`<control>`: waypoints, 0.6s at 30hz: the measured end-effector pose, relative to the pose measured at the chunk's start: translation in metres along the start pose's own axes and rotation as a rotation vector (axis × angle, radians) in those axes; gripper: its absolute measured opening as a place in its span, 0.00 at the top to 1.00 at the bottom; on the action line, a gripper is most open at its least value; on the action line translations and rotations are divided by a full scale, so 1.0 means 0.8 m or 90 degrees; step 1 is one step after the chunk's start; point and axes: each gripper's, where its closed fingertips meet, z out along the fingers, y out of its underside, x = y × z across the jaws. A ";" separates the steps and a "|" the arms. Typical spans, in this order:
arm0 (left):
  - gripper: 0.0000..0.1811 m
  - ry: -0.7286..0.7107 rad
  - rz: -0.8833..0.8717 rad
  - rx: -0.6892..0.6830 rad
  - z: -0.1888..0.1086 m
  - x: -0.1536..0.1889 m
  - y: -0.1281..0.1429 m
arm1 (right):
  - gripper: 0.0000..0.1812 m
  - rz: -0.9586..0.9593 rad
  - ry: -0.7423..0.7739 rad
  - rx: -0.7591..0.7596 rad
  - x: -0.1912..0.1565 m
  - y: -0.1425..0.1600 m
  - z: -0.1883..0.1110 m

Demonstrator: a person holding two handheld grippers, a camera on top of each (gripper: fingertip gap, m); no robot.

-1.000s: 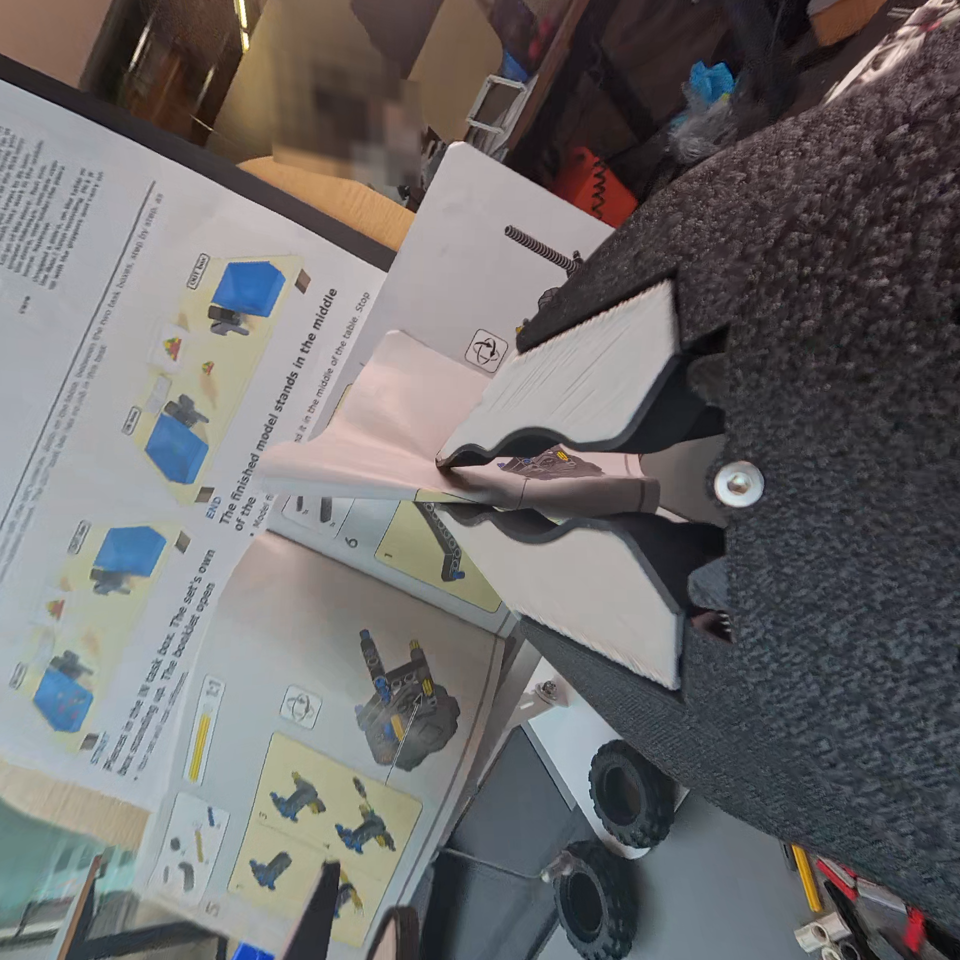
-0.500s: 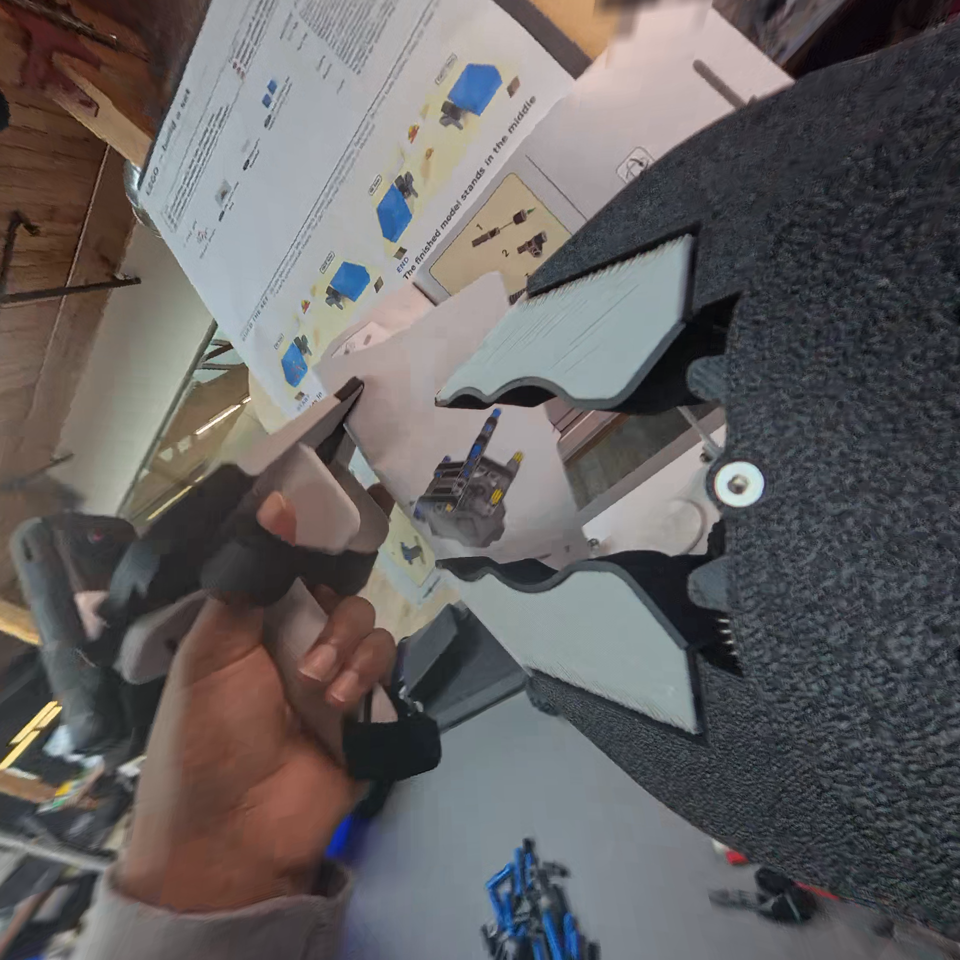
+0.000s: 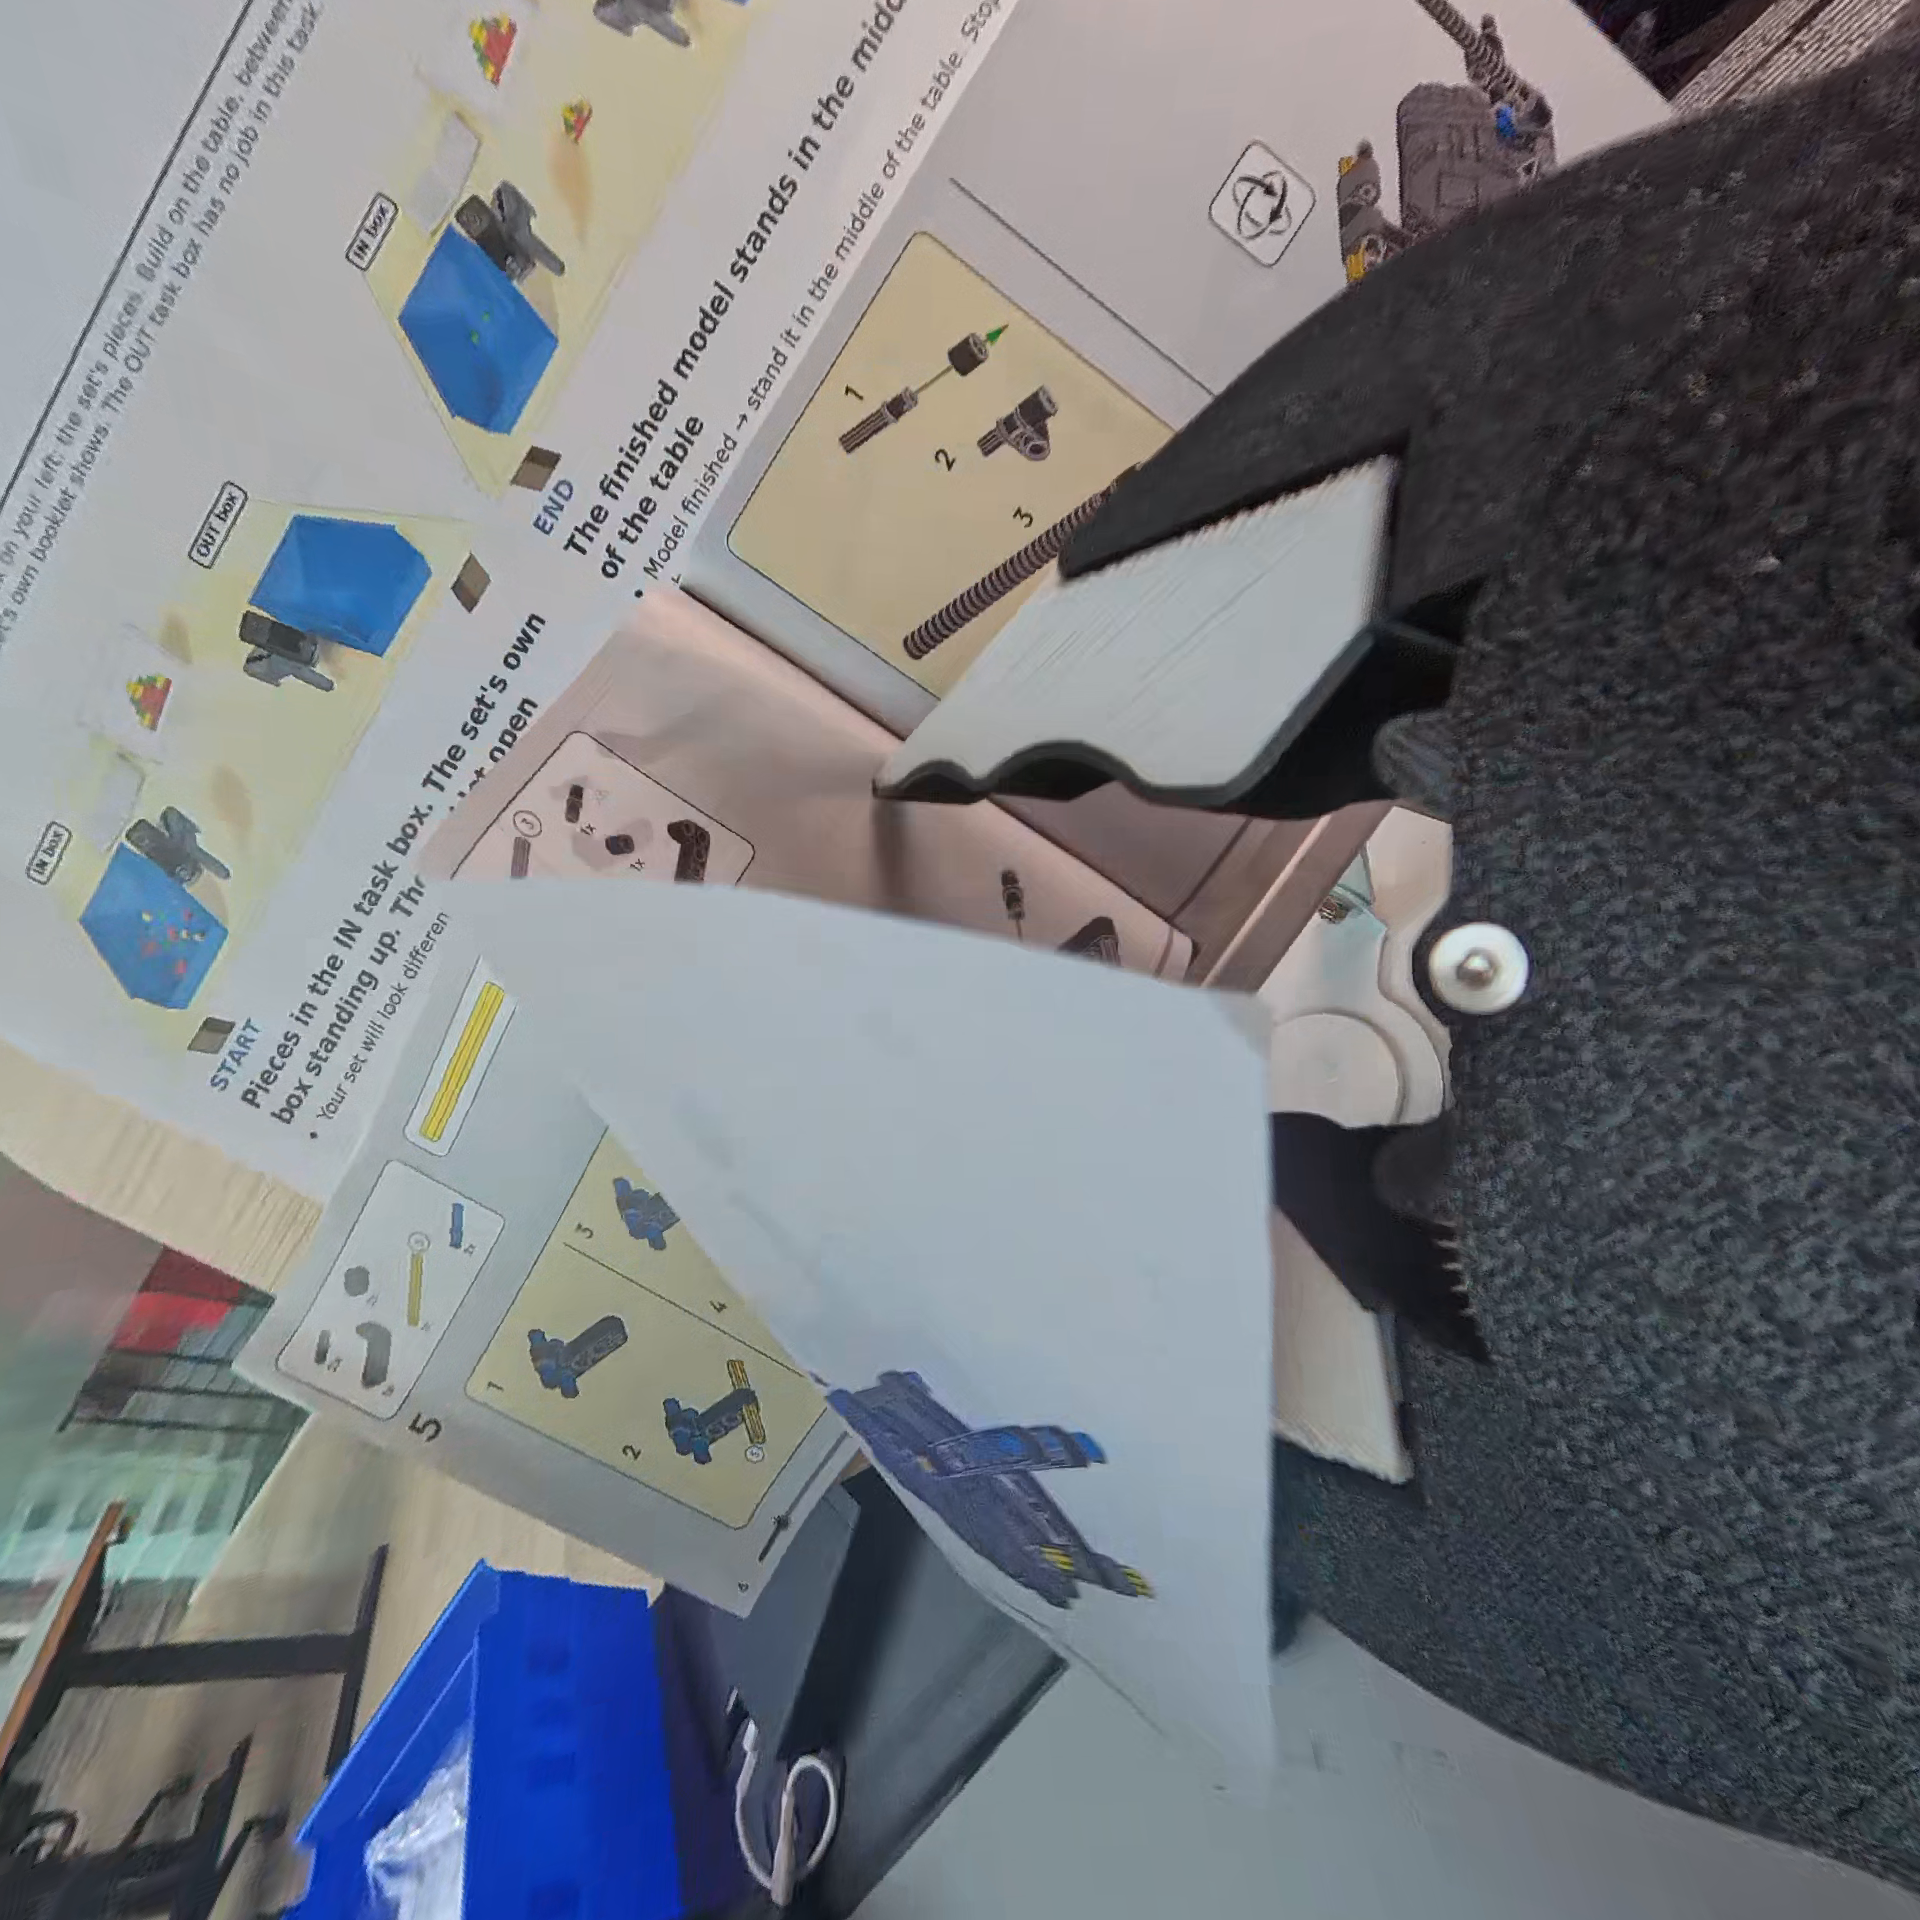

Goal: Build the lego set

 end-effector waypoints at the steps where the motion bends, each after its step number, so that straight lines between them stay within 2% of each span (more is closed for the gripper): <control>1: 0.89 -0.006 0.041 0.011 -0.009 0.011 -0.004 | 0.58 0.007 0.013 -0.009 -0.001 0.001 0.005; 5: 0.89 -0.044 0.161 0.026 -0.028 0.039 0.006 | 0.44 -0.019 0.087 -0.017 -0.001 0.004 0.021; 9: 0.89 -0.080 0.162 -0.027 -0.014 0.027 0.057 | 0.42 -0.049 0.142 -0.012 0.002 0.005 0.029; 13: 0.89 -0.132 0.162 -0.048 0.002 -0.007 0.090 | 0.45 -0.092 0.117 -0.003 -0.007 0.003 0.030; 16: 0.87 -0.194 0.151 -0.091 0.018 -0.060 0.108 | 0.49 -0.148 0.067 -0.013 -0.022 0.009 0.028; 18: 0.87 -0.241 0.136 -0.122 0.022 -0.099 0.117 | 0.47 -0.125 0.023 -0.006 -0.027 0.007 0.021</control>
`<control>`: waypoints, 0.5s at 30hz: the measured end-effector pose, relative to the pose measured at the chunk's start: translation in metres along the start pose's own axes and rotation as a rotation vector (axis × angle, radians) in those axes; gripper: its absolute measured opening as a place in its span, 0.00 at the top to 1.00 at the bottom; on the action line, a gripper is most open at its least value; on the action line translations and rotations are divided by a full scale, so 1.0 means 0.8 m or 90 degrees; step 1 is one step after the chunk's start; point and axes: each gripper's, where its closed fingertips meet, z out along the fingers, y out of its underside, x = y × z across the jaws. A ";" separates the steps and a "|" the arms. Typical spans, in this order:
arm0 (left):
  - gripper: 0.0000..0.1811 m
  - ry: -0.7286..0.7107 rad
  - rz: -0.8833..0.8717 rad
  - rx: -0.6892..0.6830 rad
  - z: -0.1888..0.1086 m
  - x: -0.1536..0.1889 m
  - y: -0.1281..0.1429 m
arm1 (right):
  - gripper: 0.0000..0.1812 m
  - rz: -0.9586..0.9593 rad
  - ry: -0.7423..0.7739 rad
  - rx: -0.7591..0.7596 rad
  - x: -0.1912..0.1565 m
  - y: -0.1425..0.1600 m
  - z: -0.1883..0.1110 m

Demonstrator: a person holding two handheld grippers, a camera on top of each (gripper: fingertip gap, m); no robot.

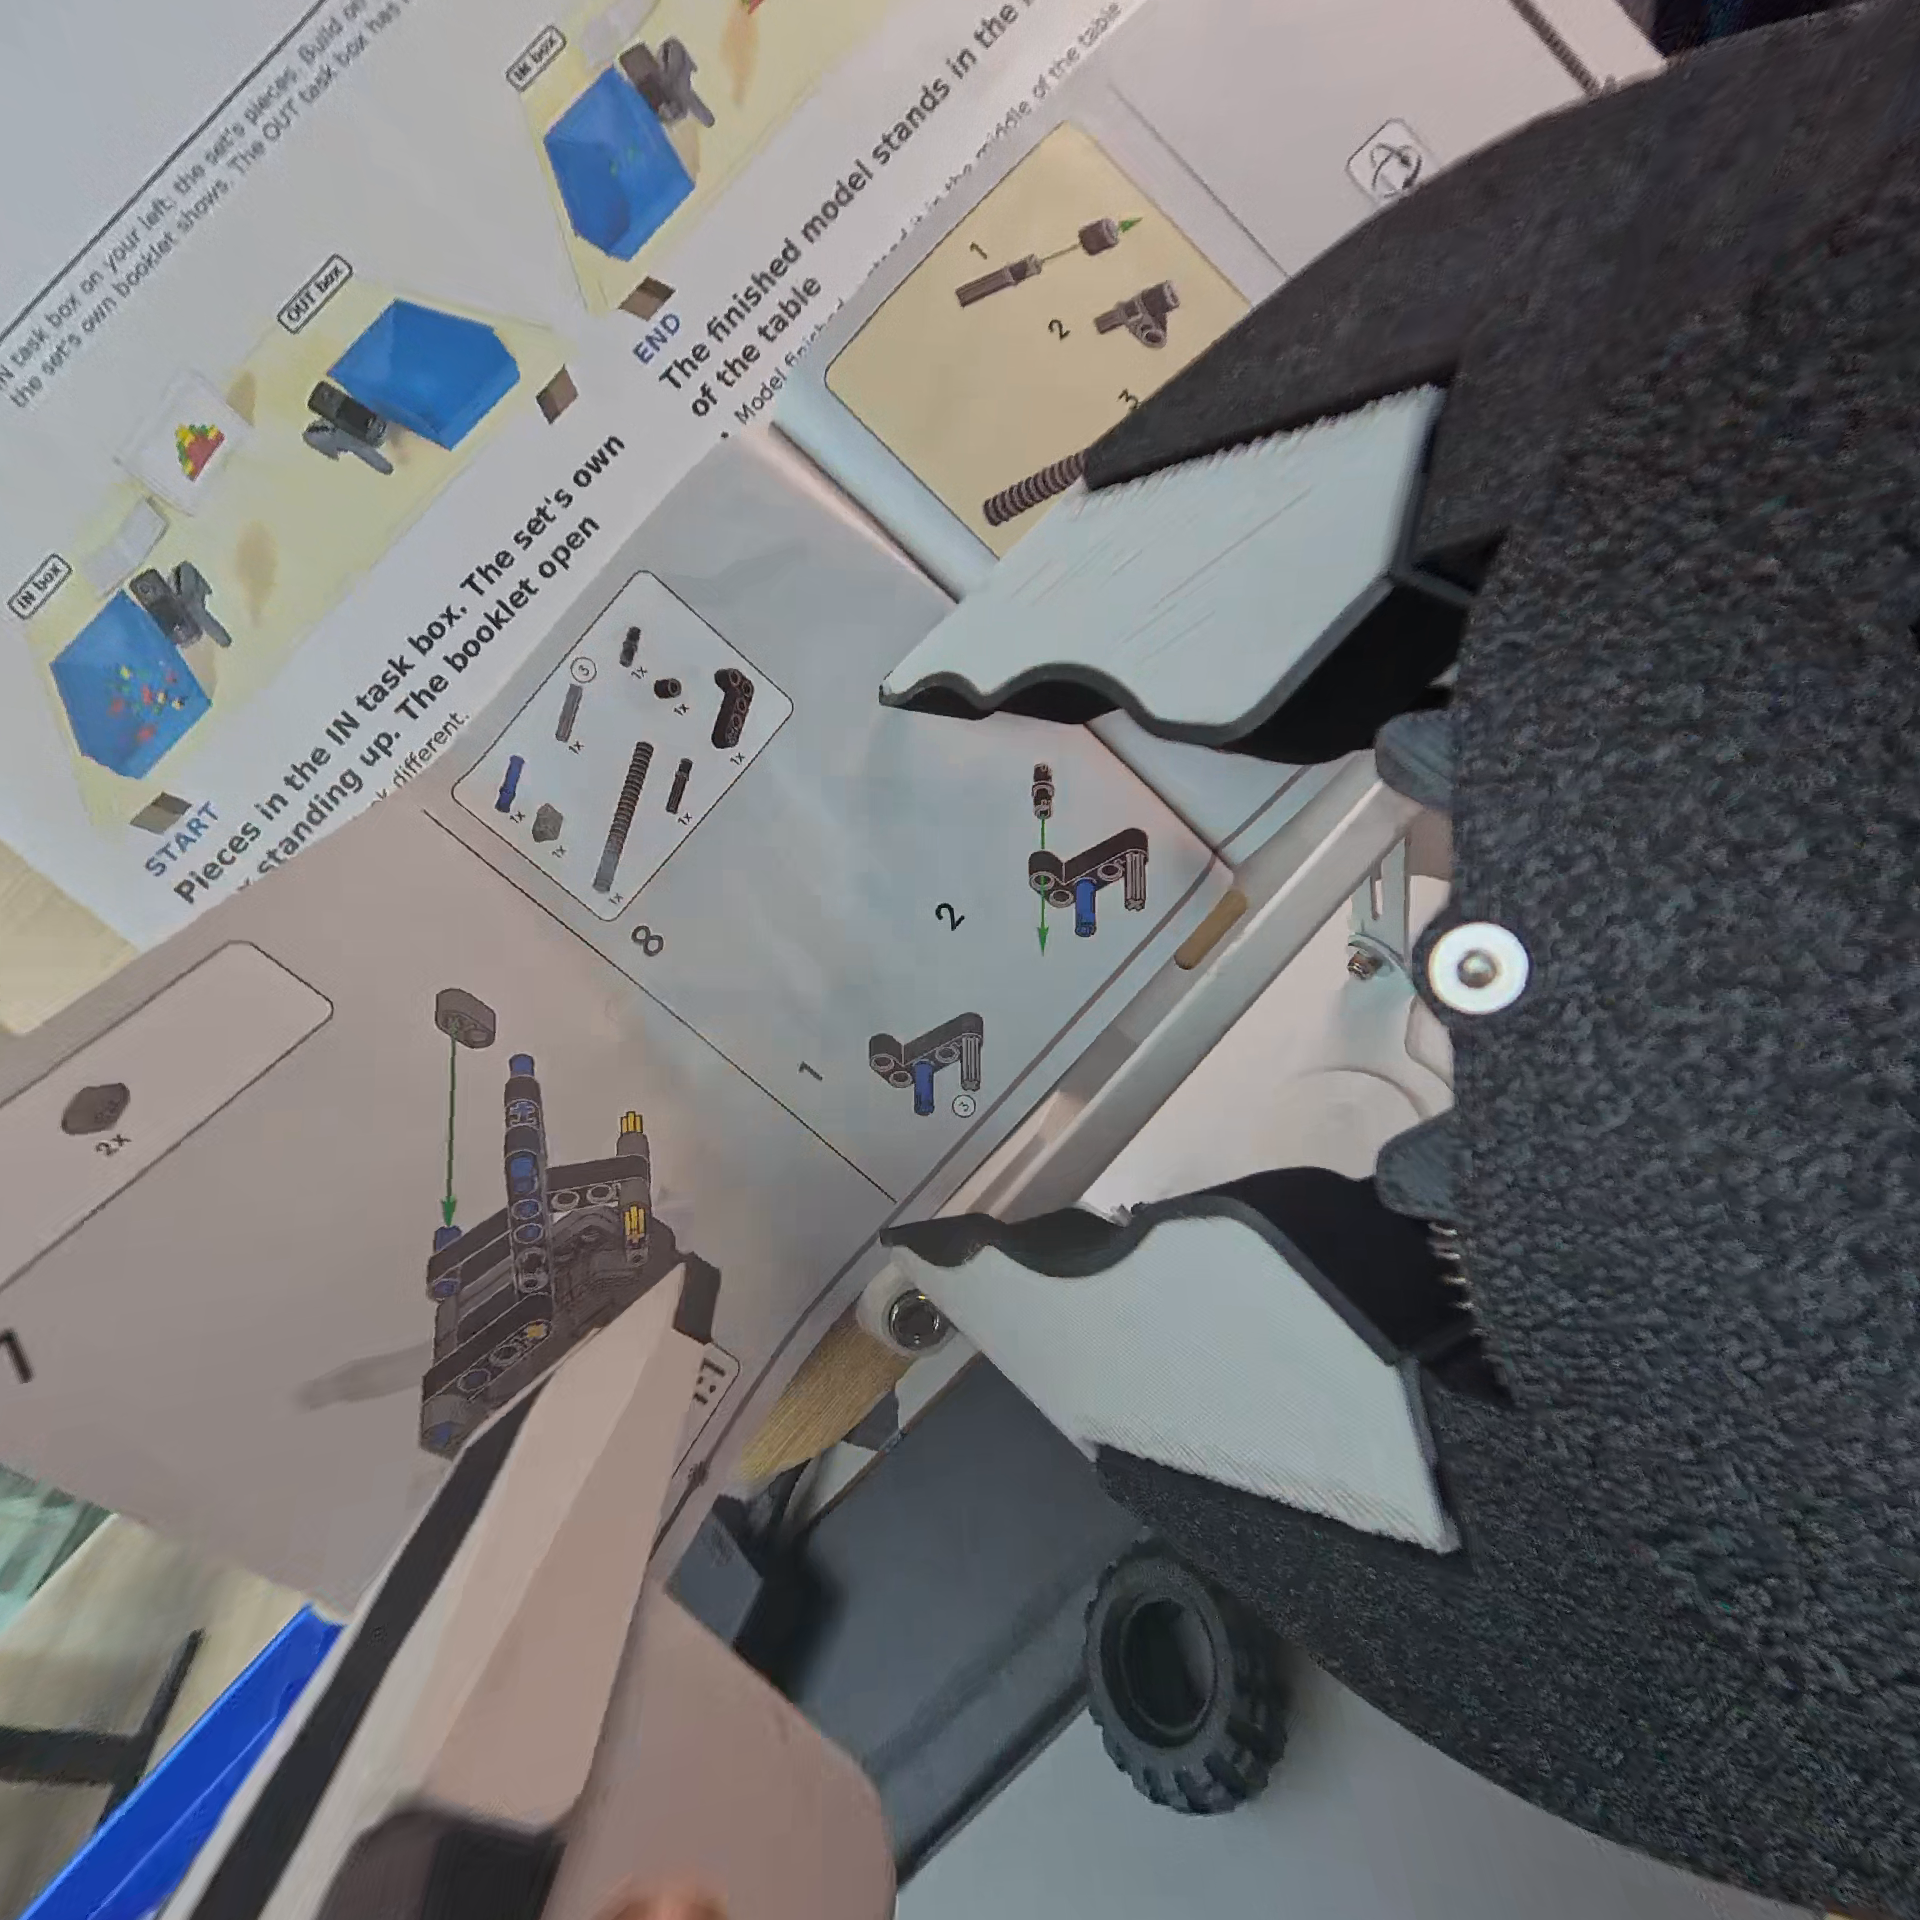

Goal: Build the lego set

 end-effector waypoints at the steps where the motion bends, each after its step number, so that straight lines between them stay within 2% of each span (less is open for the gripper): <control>1: 0.88 -0.018 -0.005 -0.016 0.007 -0.014 0.007 | 0.47 0.028 -0.008 0.010 0.004 -0.003 -0.007; 3: 0.95 -0.025 -0.015 -0.014 0.013 -0.029 0.011 | 0.49 0.096 0.018 0.031 0.027 -0.007 -0.023; 6: 0.96 -0.014 -0.036 -0.002 0.012 -0.034 0.009 | 0.49 0.190 0.080 0.016 0.071 0.008 -0.031; 9: 0.84 -0.009 -0.079 0.015 0.002 -0.029 0.008 | 0.46 0.212 0.099 -0.031 0.084 0.034 -0.014; 11: 0.80 0.002 -0.125 0.039 -0.012 -0.020 0.013 | 0.46 0.177 0.121 -0.038 0.083 0.037 -0.009; 15: 0.67 0.092 -0.294 0.022 -0.023 0.013 0.062 | 0.47 0.186 0.140 -0.023 0.079 0.037 -0.009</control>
